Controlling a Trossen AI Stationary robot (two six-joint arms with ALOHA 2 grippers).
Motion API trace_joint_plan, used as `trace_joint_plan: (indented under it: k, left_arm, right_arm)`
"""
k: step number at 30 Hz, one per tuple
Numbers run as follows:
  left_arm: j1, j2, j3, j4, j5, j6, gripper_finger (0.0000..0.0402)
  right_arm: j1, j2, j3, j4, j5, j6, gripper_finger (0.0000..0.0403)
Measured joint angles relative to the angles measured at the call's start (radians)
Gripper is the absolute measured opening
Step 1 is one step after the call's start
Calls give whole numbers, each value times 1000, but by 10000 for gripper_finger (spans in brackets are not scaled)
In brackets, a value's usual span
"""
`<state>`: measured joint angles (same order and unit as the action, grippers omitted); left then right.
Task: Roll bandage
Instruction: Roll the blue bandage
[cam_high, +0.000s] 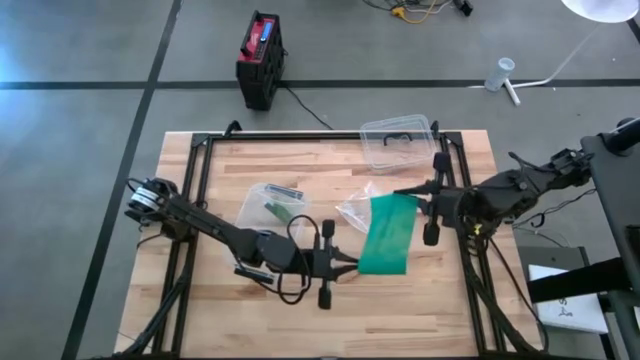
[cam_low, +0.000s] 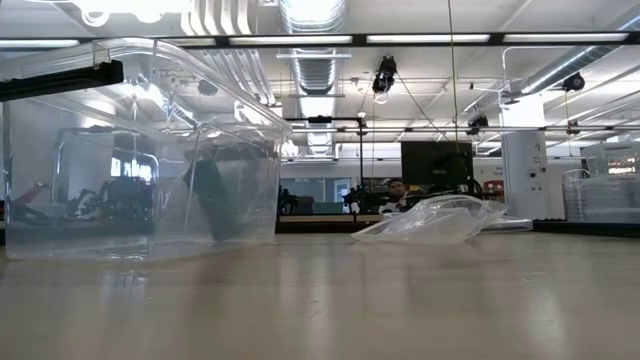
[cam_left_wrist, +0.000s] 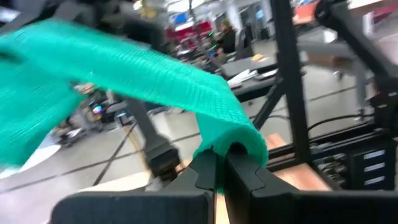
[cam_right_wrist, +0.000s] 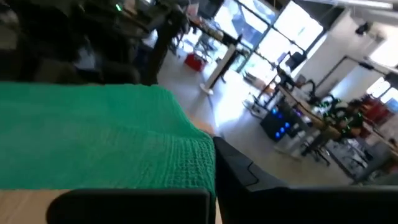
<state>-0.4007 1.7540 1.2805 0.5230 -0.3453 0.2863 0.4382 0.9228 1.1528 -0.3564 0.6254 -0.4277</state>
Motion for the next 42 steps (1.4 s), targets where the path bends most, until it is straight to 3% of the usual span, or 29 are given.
trace_joint_plan:
  k: [7,13,25,33,42]
  left_arm:
    - [1,5,1,-41,-33,-5,0]
    - [-9,0,1,-28,132,-9,0]
    - [-45,-74,1,15,147,42,0]
    - [-15,-88,1,124,157,-46,0]
    - [21,-93,1,142,157,-143,1]
  right_arm:
    - [2,8,6,104,-5,-89,0]
    - [-13,22,-26,109,-5,-66,0]
    - [-13,12,-201,165,-30,46,0]
    - [-10,28,-242,160,-136,126,0]
    - [-9,54,-243,160,-137,125,0]
